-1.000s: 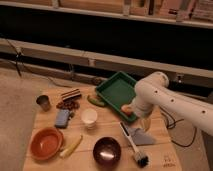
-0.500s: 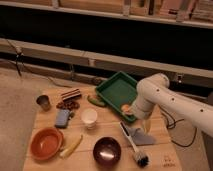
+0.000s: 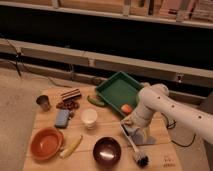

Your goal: Wipe table surface with brush

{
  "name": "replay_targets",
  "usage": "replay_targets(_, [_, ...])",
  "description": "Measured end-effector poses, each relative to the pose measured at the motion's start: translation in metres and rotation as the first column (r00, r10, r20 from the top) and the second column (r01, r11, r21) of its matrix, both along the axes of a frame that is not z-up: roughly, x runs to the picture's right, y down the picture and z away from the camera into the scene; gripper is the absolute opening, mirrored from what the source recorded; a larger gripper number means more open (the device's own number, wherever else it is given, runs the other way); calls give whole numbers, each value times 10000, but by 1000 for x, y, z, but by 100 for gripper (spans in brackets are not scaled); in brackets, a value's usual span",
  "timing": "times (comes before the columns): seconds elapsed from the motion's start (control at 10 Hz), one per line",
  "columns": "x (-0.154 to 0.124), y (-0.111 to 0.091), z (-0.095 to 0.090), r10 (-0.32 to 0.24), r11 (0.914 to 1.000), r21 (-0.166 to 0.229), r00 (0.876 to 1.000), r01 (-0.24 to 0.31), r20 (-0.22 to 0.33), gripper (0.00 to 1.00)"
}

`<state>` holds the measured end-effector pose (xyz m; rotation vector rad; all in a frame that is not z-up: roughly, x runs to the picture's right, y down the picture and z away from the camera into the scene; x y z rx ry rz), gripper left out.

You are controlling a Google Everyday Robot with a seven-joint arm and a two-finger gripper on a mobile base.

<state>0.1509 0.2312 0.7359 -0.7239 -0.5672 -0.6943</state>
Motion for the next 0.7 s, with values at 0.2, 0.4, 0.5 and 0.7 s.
replay_targets(0.2, [-8, 11, -4, -390, 9991, -132, 9985, 395, 387, 80])
replay_targets(0.4, [-10, 25, 1, -711, 9969, -293, 9964, 726, 470, 80])
replay_targets(0.5, [-7, 30, 4, -906, 9951, -357, 9951, 921, 407, 80])
replay_targets(0.7, [5, 38, 12, -1367, 9902, -275, 9906, 1370, 99, 80])
